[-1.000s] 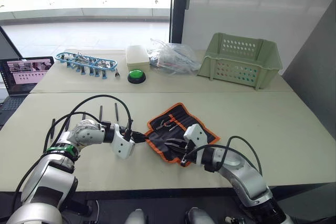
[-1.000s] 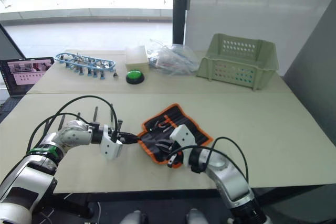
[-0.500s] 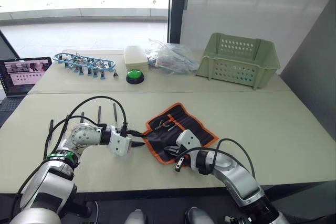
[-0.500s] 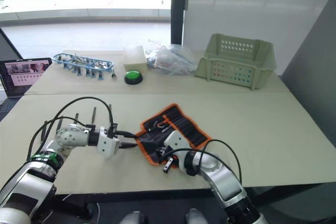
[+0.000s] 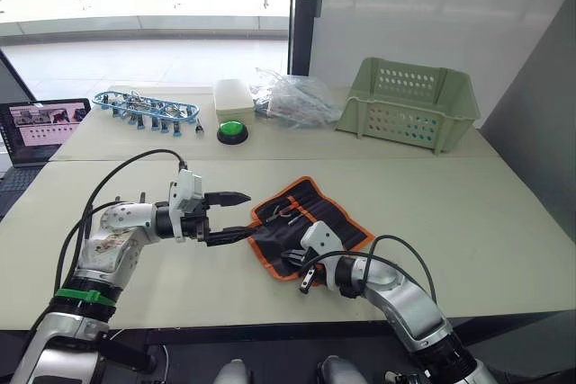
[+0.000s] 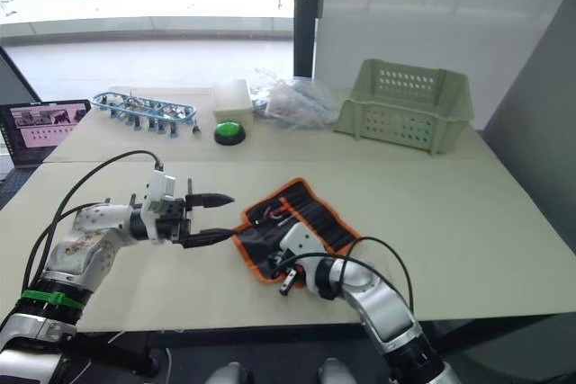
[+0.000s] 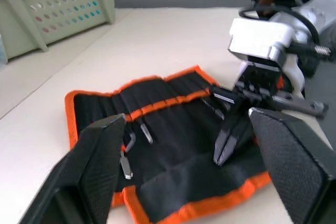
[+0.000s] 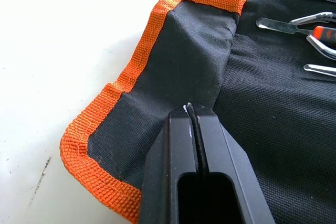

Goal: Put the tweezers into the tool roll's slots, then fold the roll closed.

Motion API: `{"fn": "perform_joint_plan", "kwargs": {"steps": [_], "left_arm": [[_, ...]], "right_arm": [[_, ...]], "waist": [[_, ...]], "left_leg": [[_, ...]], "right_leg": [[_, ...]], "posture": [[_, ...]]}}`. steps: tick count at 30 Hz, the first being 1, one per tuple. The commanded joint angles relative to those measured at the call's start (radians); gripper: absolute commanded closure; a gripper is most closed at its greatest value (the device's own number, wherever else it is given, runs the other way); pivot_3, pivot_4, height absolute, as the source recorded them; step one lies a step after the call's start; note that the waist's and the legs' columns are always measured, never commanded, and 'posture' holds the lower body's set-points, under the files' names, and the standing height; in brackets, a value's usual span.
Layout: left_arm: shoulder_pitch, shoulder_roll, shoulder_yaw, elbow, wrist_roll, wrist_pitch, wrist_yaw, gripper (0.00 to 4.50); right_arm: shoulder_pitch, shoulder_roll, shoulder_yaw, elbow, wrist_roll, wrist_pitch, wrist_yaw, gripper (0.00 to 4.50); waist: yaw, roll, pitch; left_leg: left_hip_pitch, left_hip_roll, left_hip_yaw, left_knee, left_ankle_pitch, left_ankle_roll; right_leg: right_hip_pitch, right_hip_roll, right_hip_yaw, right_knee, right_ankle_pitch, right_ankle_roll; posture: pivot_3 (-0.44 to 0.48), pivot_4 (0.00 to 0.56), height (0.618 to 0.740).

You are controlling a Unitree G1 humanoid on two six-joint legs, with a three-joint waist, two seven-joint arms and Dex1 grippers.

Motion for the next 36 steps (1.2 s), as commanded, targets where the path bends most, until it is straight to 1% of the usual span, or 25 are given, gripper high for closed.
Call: {"fn": "perform_joint_plan", "kwargs": {"steps": [1,2,5,7,9,13,15,17,20,25,28,31,36], "left_arm": [[0.012,-0.063,0.007,-0.006,0.064,0.050,0.109,1.80],[0.008,-0.096,0.007,0.015,0.087,0.062,0.153,2.18],[0.005,-0.159,0.003,0.046,0.143,0.071,0.222,3.18],[0.010,-0.173,-0.011,0.060,0.189,0.054,0.233,3.86],[0.028,-0.167,-0.036,0.090,0.254,0.018,0.226,4.46],[0.054,-0.169,-0.068,0.137,0.345,-0.030,0.227,4.46],[0.054,-0.176,-0.088,0.175,0.392,-0.065,0.235,4.46],[0.051,-0.186,-0.088,0.195,0.401,-0.084,0.225,4.46],[0.049,-0.193,-0.082,0.209,0.407,-0.098,0.217,4.46],[0.044,-0.183,-0.062,0.255,0.421,-0.129,0.212,4.46],[0.043,-0.184,-0.062,0.249,0.424,-0.133,0.210,4.46],[0.044,-0.182,-0.062,0.246,0.428,-0.137,0.210,4.46],[0.045,-0.175,-0.059,0.251,0.440,-0.146,0.213,4.46]], "right_arm": [[0.012,-0.013,0.019,0.032,-0.027,0.025,0.004,4.50],[0.010,-0.016,0.019,0.026,-0.026,0.024,0.009,4.50],[0.006,-0.022,0.016,0.011,-0.023,0.027,0.021,4.50],[0.006,-0.022,0.014,0.001,-0.018,0.031,0.028,4.50],[0.007,-0.022,0.015,-0.010,-0.015,0.037,0.032,4.50],[0.004,-0.017,0.002,-0.023,-0.011,0.030,0.031,4.50],[-0.017,0.013,-0.025,-0.031,0.014,0.007,0.025,4.50],[-0.048,0.048,-0.055,-0.030,0.037,-0.005,0.018,4.50],[-0.067,0.063,-0.067,-0.021,0.037,-0.020,0.014,4.50],[-0.129,0.113,-0.015,0.112,-0.033,-0.055,-0.029,4.50],[-0.131,0.131,-0.002,0.164,-0.069,-0.056,-0.058,4.50],[-0.115,0.128,0.011,0.178,-0.095,-0.039,-0.069,4.50],[-0.046,0.081,0.009,0.101,-0.085,0.008,-0.037,4.50]], "waist": [[0.000,0.000,0.000],[0.001,0.000,0.000],[0.001,0.000,0.000],[0.001,0.000,0.000],[0.001,0.000,0.000],[0.002,0.000,0.000],[0.002,0.000,0.000],[0.002,0.000,0.000],[0.004,0.000,0.000],[0.004,0.000,0.000],[0.004,0.000,0.000],[0.002,0.000,-0.001],[0.003,0.002,-0.002]], "left_leg": [[0.000,0.000,0.000,0.000,0.000,0.000],[-0.001,0.000,0.000,0.000,0.000,0.000],[-0.001,0.000,-0.001,0.000,0.000,0.000],[-0.001,0.000,-0.001,0.000,0.000,0.000],[-0.001,0.000,-0.001,0.000,0.000,0.000],[-0.002,0.000,-0.001,-0.001,0.000,0.000],[-0.002,0.000,-0.001,-0.001,0.000,0.000],[-0.002,0.000,0.000,-0.001,0.000,0.000],[-0.001,0.000,-0.001,0.000,0.000,0.000],[-0.001,0.000,0.000,0.000,0.000,0.000],[-0.001,0.000,-0.001,0.000,0.000,0.000],[-0.001,0.000,-0.001,0.000,0.000,0.000],[0.000,0.000,-0.001,0.000,0.000,0.000]], "right_leg": [[-0.001,0.000,0.000,0.000,0.000,0.000],[0.000,0.001,0.000,0.000,0.000,0.000],[0.000,0.001,0.000,0.000,0.000,0.000],[-0.001,0.001,0.000,0.000,0.000,0.000],[-0.001,0.001,0.000,0.000,0.000,0.000],[-0.002,0.001,0.000,-0.001,0.000,0.000],[-0.001,0.001,0.000,-0.001,0.000,0.000],[-0.001,0.000,0.000,-0.001,0.000,0.000],[-0.001,0.001,0.000,-0.001,0.001,-0.001],[-0.001,0.000,0.000,-0.001,0.001,-0.001],[-0.001,0.001,0.000,-0.001,0.001,-0.001],[-0.001,0.001,0.000,-0.001,0.001,-0.001],[0.000,0.000,0.000,-0.001,0.001,-0.001]], "posture": [[0.000,0.150,0.721],[0.000,0.150,0.721],[0.000,0.150,0.721],[0.000,0.150,0.721],[0.000,0.150,0.721],[0.000,0.150,0.721],[0.000,0.150,0.721],[0.000,0.150,0.721],[0.000,0.150,0.721],[0.000,0.150,0.721],[0.000,0.150,0.721],[0.000,0.150,0.721],[0.000,0.150,0.721]]}}
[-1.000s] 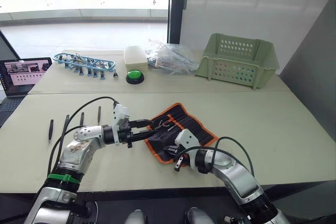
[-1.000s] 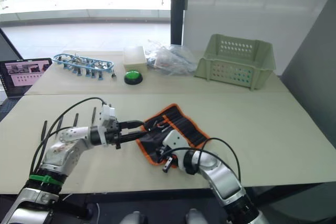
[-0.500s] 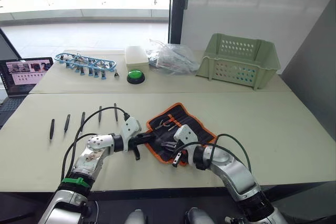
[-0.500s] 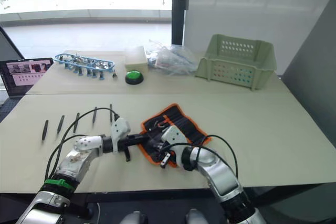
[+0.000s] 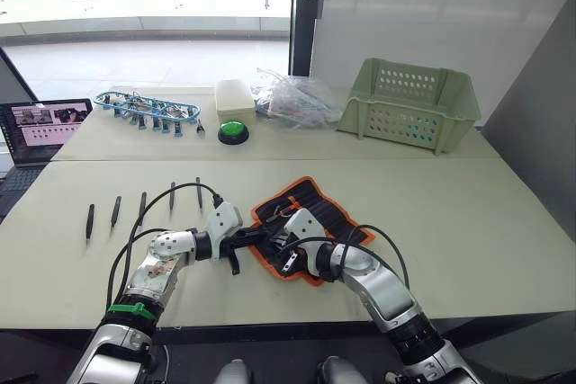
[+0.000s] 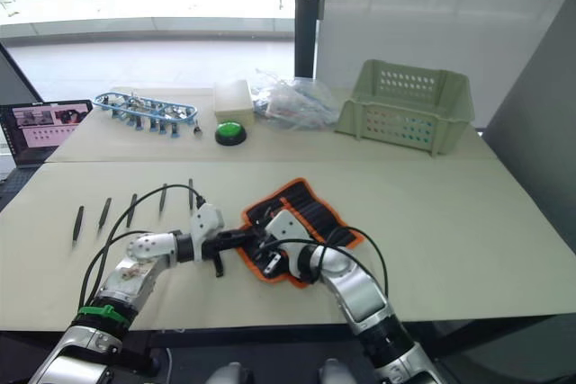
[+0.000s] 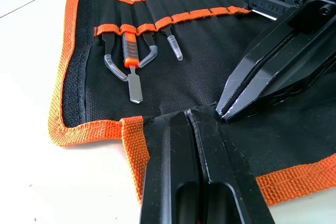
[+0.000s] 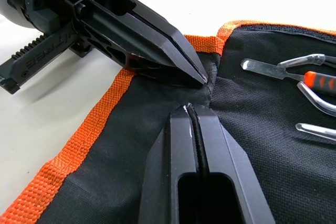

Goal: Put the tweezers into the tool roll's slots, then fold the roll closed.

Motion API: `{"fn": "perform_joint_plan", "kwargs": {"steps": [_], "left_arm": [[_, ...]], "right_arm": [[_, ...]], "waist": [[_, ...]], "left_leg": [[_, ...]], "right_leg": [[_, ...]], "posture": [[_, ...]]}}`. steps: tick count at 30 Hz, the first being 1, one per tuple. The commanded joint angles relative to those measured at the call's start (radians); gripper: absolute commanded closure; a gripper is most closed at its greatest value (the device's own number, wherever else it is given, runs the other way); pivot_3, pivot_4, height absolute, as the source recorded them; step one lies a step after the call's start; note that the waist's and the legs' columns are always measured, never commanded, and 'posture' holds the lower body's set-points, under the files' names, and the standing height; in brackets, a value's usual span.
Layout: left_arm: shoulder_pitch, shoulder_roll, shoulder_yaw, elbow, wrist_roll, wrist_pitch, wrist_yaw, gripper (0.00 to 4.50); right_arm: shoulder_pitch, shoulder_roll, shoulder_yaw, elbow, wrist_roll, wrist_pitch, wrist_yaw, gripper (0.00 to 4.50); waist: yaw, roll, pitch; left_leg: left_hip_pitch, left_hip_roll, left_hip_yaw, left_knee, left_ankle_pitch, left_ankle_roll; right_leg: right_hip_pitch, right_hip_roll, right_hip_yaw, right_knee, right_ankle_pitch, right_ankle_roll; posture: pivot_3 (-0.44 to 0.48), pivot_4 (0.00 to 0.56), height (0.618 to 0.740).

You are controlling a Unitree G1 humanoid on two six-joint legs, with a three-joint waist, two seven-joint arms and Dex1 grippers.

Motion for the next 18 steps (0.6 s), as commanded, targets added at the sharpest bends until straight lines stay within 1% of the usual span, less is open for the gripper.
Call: {"fn": "perform_joint_plan", "kwargs": {"steps": [1,8,11,14,18], "left_arm": [[0.021,0.020,-0.009,0.040,0.053,0.014,0.007,4.46],[0.020,0.020,-0.005,0.049,0.064,0.009,0.008,4.46],[0.017,0.020,-0.006,0.058,0.069,0.004,0.006,4.46],[0.014,0.020,-0.007,0.063,0.070,0.000,0.001,4.46],[0.012,0.019,-0.005,0.065,0.067,-0.006,-0.004,4.46]], "right_arm": [[0.074,-0.064,0.007,-0.065,0.004,0.046,0.039,4.50],[0.187,-0.197,0.011,-0.256,0.025,0.118,0.107,4.50],[0.216,-0.245,0.020,-0.309,0.030,0.153,0.125,4.50],[0.229,-0.263,0.014,-0.338,0.040,0.184,0.119,4.50],[0.229,-0.257,0.005,-0.344,0.046,0.195,0.104,4.50]], "waist": [[0.001,0.001,-0.001],[0.000,0.001,-0.004],[0.001,0.001,-0.005],[0.001,-0.001,-0.007],[0.000,-0.002,-0.008]], "left_leg": [[0.000,0.000,0.000,0.000,0.000,0.000],[0.001,0.000,0.000,-0.001,0.000,0.000],[0.000,0.000,0.000,-0.001,0.000,0.000],[0.000,0.000,0.000,-0.001,0.000,0.000],[0.001,0.000,0.000,-0.002,0.000,0.000]], "right_leg": [[0.000,0.000,0.000,0.000,0.000,0.000],[0.000,0.000,0.000,-0.001,0.000,0.000],[0.000,0.000,0.000,-0.001,-0.001,0.000],[0.000,0.000,0.000,-0.002,-0.001,-0.001],[0.000,0.000,0.000,-0.002,-0.002,-0.003]], "posture": [[0.000,0.150,0.721],[0.000,0.150,0.721],[0.000,0.150,0.721],[0.000,0.150,0.721],[0.000,0.150,0.721]]}}
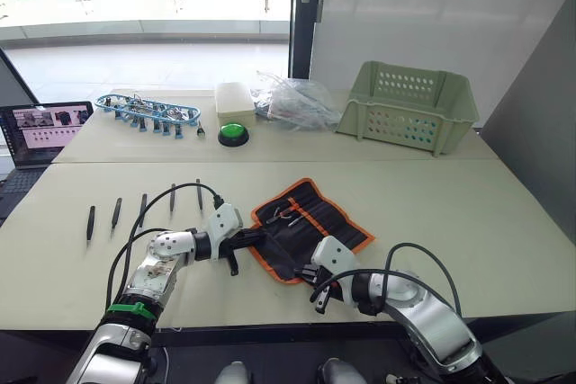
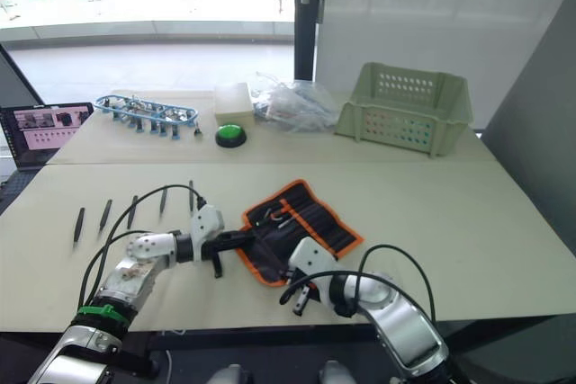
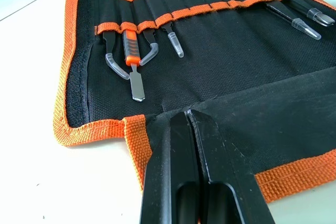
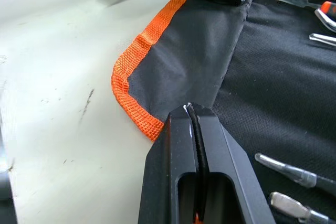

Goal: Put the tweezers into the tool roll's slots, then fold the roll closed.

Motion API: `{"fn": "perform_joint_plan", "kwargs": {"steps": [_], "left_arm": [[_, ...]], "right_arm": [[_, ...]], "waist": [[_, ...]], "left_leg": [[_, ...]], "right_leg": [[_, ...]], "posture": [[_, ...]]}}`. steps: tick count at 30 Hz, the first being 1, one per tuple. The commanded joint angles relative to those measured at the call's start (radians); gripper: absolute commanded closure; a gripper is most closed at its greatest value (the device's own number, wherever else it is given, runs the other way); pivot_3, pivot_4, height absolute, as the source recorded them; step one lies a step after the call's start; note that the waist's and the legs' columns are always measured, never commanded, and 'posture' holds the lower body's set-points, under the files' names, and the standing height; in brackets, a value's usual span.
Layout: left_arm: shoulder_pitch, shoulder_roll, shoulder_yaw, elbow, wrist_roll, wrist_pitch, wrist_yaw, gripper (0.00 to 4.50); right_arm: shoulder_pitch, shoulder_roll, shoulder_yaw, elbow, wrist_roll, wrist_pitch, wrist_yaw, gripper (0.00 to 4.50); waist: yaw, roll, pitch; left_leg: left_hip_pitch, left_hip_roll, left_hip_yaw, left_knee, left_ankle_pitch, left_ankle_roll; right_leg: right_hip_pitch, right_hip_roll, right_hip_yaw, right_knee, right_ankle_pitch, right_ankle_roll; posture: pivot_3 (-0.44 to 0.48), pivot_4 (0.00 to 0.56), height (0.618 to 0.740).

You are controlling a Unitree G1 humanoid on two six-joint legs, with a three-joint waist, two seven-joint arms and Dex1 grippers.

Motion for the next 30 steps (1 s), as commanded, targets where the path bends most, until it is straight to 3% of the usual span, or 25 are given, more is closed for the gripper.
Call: {"fn": "perform_joint_plan", "kwargs": {"steps": [1,4,9,11,14,16,22,28,30], "left_arm": [[0.017,0.017,-0.006,0.044,0.044,0.002,0.001,4.46],[0.025,0.018,0.026,0.007,0.000,-0.003,-0.015,4.46],[0.108,0.066,0.180,-0.216,-0.221,0.093,-0.098,4.46],[0.167,0.108,0.252,-0.313,-0.302,0.167,-0.106,4.46],[0.283,0.181,0.332,-0.407,-0.323,0.203,-0.095,4.46],[0.386,0.224,0.426,-0.433,-0.327,0.198,-0.075,3.91],[0.617,0.281,0.730,-0.330,-0.319,0.142,0.002,1.99],[0.753,0.266,0.895,-0.222,-0.299,0.058,0.051,0.01],[0.773,0.262,0.914,-0.193,-0.293,0.034,0.063,0.00]], "right_arm": [[0.021,-0.004,0.004,0.029,0.008,0.041,-0.006,4.50],[0.009,0.018,-0.020,0.031,0.024,-0.023,-0.004,4.50],[-0.005,0.082,-0.195,-0.035,0.205,-0.111,0.039,4.50],[-0.008,0.063,-0.257,-0.042,0.249,-0.124,0.065,4.50],[0.000,0.011,-0.341,-0.011,0.279,-0.165,0.101,4.50],[0.012,-0.033,-0.412,0.045,0.279,-0.216,0.118,4.50],[0.106,-0.147,-0.635,0.254,0.304,-0.378,0.195,2.63],[0.211,-0.170,-0.773,0.406,0.320,-0.490,0.219,0.58],[0.243,-0.154,-0.790,0.404,0.336,-0.499,0.210,0.01]], "waist": [[0.000,0.000,0.000],[0.000,-0.001,0.000],[-0.016,-0.002,0.003],[-0.015,-0.002,0.005],[-0.014,-0.002,0.006],[-0.015,-0.001,0.006],[0.000,-0.002,0.009],[0.004,-0.002,0.010],[0.002,-0.002,0.010]], "left_leg": [[0.000,0.000,0.000,0.000,0.000,0.000],[0.000,0.000,0.000,-0.001,0.000,0.000],[-0.005,0.001,0.000,-0.002,0.000,0.000],[-0.007,0.001,-0.001,-0.003,0.000,0.000],[-0.008,0.001,-0.001,-0.004,0.000,0.000],[-0.008,0.000,0.000,-0.005,0.000,0.000],[-0.008,0.000,0.003,-0.006,-0.001,0.000],[-0.007,0.000,0.005,-0.006,-0.001,0.000],[-0.006,0.001,0.006,-0.006,-0.002,0.000]], "right_leg": [[0.000,0.000,0.000,0.000,0.000,0.000],[0.000,0.000,0.000,0.000,0.000,0.000],[-0.006,0.001,0.000,0.000,0.001,0.002],[-0.007,0.001,0.000,0.000,0.001,0.002],[-0.007,0.000,-0.001,-0.004,0.001,0.002],[-0.007,-0.001,-0.001,-0.005,0.000,0.002],[-0.007,-0.003,-0.001,-0.006,-0.003,0.000],[-0.007,-0.005,-0.001,-0.006,-0.006,-0.006],[-0.007,-0.006,-0.001,-0.006,-0.006,-0.006]], "posture": [[0.000,0.150,0.721],[0.000,0.150,0.721],[0.000,0.150,0.721],[0.000,0.150,0.721],[0.000,0.150,0.721],[0.000,0.150,0.721],[0.000,0.150,0.721],[0.000,0.150,0.721],[0.000,0.150,0.721]]}}
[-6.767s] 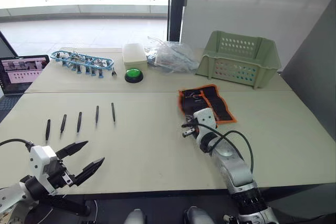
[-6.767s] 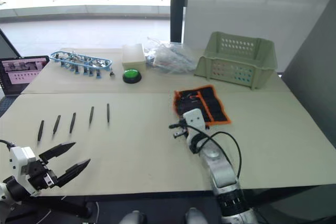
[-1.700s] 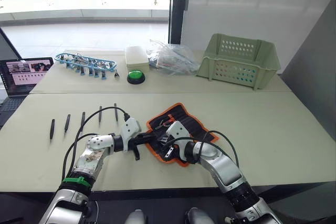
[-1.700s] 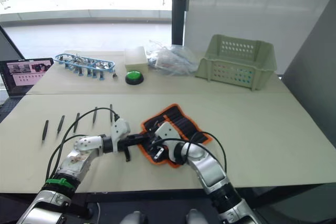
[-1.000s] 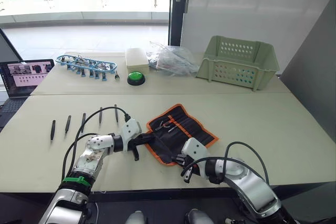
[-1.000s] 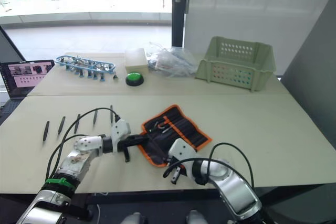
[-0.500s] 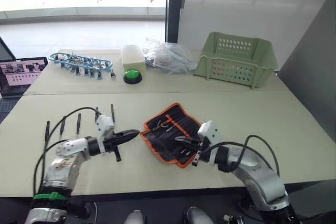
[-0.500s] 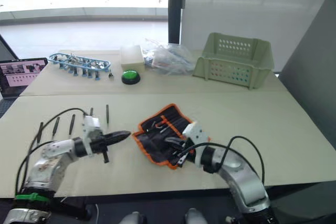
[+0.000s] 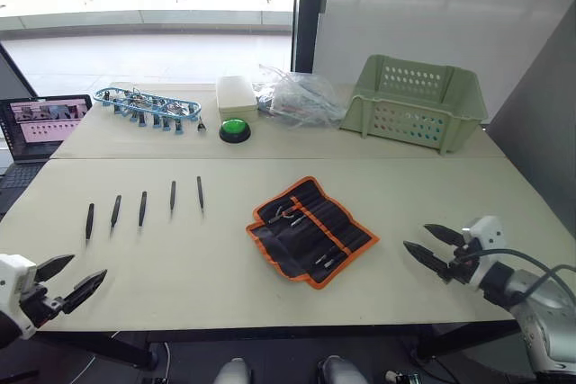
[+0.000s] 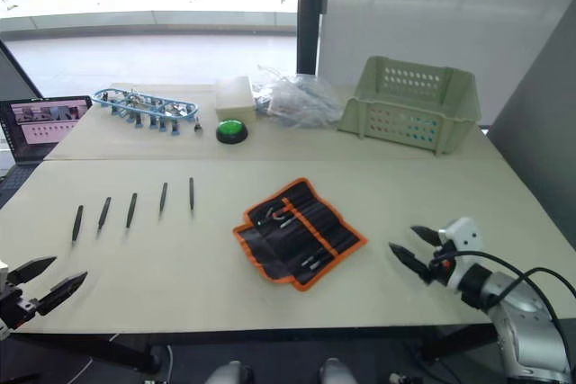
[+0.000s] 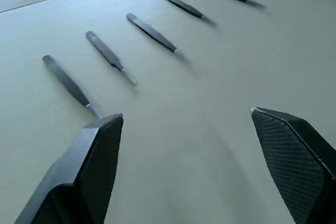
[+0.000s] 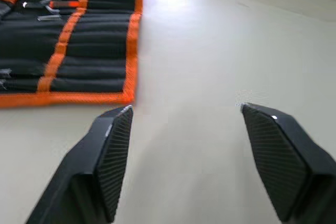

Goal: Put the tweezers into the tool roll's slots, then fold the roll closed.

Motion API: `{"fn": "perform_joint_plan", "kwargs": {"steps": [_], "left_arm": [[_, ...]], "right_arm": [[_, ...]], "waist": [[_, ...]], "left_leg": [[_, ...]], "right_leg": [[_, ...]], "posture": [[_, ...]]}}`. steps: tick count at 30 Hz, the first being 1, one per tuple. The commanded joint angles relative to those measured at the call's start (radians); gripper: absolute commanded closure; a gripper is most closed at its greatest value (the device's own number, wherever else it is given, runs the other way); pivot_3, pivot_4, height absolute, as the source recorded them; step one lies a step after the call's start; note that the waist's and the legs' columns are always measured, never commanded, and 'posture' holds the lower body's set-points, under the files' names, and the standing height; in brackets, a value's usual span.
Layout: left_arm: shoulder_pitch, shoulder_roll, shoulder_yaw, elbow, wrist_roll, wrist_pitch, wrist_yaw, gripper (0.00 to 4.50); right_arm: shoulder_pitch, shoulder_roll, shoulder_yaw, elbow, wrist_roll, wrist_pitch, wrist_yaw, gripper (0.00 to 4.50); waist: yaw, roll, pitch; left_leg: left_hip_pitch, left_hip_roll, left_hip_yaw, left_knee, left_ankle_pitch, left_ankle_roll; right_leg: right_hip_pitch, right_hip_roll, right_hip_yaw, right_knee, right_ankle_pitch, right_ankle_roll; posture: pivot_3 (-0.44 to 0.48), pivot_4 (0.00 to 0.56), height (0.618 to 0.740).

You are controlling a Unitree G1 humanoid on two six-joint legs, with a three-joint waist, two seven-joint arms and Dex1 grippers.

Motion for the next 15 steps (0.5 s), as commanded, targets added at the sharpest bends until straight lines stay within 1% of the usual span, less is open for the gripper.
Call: {"fn": "perform_joint_plan", "kwargs": {"steps": [1,3,5,6,9,11,15], "left_arm": [[0.027,-0.005,0.070,0.048,0.009,-0.059,0.032,0.00],[0.032,-0.004,0.085,0.074,-0.002,-0.066,0.033,0.00],[0.045,-0.019,0.079,0.048,-0.003,-0.064,0.041,0.00],[0.052,-0.025,0.075,0.035,-0.002,-0.061,0.044,0.00],[0.060,-0.034,0.086,0.033,-0.006,-0.055,0.054,0.00],[0.067,-0.054,0.088,0.011,-0.007,-0.040,0.083,0.00],[0.059,-0.078,0.082,0.020,0.008,-0.024,0.155,0.00]], "right_arm": [[0.048,0.018,-0.058,-0.010,0.032,-0.044,-0.012,0.01],[0.063,0.030,-0.072,0.003,0.029,-0.062,-0.029,0.01],[0.056,0.040,-0.076,-0.003,0.042,-0.062,-0.036,0.01],[0.050,0.040,-0.071,-0.009,0.042,-0.066,-0.032,0.01],[0.032,0.033,-0.048,-0.022,0.041,-0.080,-0.007,0.01],[0.019,0.023,-0.026,-0.028,0.053,-0.075,0.039,0.01],[-0.018,-0.033,0.057,-0.065,0.085,-0.064,0.193,0.01]], "waist": [[-0.002,0.000,0.000],[-0.003,0.000,0.000],[-0.003,0.000,0.000],[-0.004,0.001,0.000],[-0.006,0.000,0.001],[-0.006,0.000,0.001],[-0.006,0.000,0.001]], "left_leg": [[0.001,0.000,0.000,0.000,0.000,-0.001],[0.001,0.001,0.001,0.000,-0.001,-0.001],[0.001,0.001,0.001,0.000,-0.002,-0.003],[0.002,0.001,0.002,0.000,-0.005,-0.008],[0.002,0.001,0.004,0.000,-0.005,-0.008],[0.002,0.001,0.004,0.000,-0.005,-0.008],[0.003,0.001,0.005,0.000,-0.003,-0.004]], "right_leg": [[0.000,0.000,0.000,0.000,0.000,0.000],[0.000,0.000,0.000,0.000,0.000,0.000],[0.000,0.000,0.000,0.000,0.000,0.000],[0.000,-0.001,0.001,0.000,0.000,0.000],[0.000,-0.001,0.002,0.000,0.000,0.000],[0.000,-0.001,0.001,0.000,0.000,0.000],[0.000,0.000,0.002,0.001,0.000,0.000]], "posture": [[0.000,0.150,0.721],[0.000,0.150,0.721],[0.000,0.150,0.721],[0.000,0.150,0.721],[0.000,0.150,0.721],[0.000,0.150,0.721],[0.000,0.150,0.721]]}}
